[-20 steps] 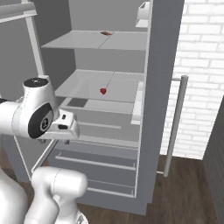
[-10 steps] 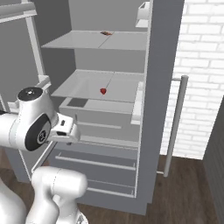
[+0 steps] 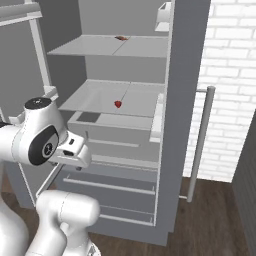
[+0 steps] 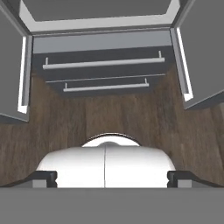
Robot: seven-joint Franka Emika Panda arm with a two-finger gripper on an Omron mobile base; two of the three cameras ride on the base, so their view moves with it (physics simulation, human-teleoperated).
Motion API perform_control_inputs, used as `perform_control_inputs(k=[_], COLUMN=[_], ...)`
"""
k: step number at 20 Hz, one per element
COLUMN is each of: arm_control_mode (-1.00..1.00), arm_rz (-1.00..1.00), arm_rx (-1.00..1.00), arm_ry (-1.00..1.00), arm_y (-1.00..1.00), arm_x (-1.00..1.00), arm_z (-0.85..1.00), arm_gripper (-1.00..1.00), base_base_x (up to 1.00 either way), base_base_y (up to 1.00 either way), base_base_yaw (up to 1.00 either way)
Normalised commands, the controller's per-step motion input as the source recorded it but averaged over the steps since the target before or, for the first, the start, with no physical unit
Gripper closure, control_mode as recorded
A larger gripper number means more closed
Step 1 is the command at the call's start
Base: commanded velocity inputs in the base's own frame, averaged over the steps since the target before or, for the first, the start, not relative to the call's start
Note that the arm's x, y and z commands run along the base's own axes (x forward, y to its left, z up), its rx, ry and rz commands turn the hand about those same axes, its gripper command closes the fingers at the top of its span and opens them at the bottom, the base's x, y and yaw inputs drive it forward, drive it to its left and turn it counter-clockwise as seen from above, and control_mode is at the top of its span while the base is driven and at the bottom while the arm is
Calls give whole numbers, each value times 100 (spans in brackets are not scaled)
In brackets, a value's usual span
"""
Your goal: Take the strawberry from the fridge and place it on top of the pancake, located on the dining counter.
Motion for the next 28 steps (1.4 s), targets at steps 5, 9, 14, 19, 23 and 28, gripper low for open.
perform_control_inputs(k=[5, 9, 14, 19, 23, 28], arm_control_mode=[-100, -100, 100, 100, 100, 100], arm_rz=[0, 0, 0, 0, 0, 0], arm_rx=[0, 0, 0, 0, 0, 0], arm_ry=[0, 0, -1, 0, 0, 0], arm_y=[0, 0, 0, 0, 0, 0], arm_x=[0, 0, 0, 0, 0, 0], arm_z=[0, 0, 0, 0, 0, 0], arm_gripper=[-100, -100, -100, -100, -100, -100], base_base_x=[0, 0, 0, 53, 71, 57], base_base_y=[0, 0, 0, 0, 0, 0], base_base_yaw=[0, 0, 0, -1, 0, 0])
